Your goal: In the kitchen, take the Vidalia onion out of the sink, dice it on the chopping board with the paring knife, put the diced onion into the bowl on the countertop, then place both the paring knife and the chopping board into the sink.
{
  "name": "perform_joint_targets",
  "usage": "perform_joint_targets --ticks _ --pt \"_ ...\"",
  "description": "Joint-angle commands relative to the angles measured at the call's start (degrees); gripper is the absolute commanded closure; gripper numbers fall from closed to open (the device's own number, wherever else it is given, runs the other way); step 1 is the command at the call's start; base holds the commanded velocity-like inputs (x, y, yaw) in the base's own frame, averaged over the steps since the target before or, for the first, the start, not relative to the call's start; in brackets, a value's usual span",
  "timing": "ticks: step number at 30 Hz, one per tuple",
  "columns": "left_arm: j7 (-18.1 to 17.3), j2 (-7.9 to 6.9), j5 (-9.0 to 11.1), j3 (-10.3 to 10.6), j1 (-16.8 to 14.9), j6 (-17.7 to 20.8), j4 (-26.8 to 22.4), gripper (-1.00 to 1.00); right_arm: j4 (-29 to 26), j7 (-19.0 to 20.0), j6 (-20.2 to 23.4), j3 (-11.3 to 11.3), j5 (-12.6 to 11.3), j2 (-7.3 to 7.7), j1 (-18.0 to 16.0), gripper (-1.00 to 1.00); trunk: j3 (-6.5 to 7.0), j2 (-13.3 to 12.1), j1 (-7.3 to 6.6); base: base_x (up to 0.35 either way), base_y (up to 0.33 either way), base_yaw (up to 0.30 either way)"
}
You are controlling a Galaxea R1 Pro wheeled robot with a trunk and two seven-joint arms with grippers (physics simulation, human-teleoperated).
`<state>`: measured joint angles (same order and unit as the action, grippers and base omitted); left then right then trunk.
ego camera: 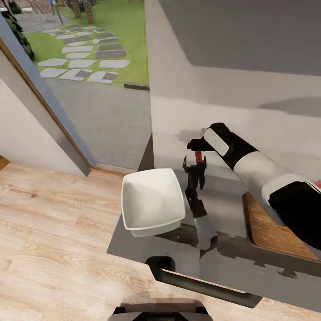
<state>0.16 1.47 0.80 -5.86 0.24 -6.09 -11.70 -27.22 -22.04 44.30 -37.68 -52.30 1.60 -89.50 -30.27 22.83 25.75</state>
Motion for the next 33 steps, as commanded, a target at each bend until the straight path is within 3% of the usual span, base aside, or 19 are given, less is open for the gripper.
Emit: perform_joint_targets --ticks 1,33 --pt "0.02 0.05 0.08 -0.28 0.02 -0.08 -0.08 -1.0 -0.11 -0.46 0.09 -0.42 -0.61 0.07 -0.06 -1.0 -0.07 0.09 0.03 0.0 0.0 0.0" --pt "0.02 0.04 0.08 -0.26 0.02 -0.13 -0.08 -1.0 -0.11 -0.49 0.09 -0.4 -0.61 0.07 -0.06 -1.0 -0.87 0.09 0.03 0.0 0.0 0.0"
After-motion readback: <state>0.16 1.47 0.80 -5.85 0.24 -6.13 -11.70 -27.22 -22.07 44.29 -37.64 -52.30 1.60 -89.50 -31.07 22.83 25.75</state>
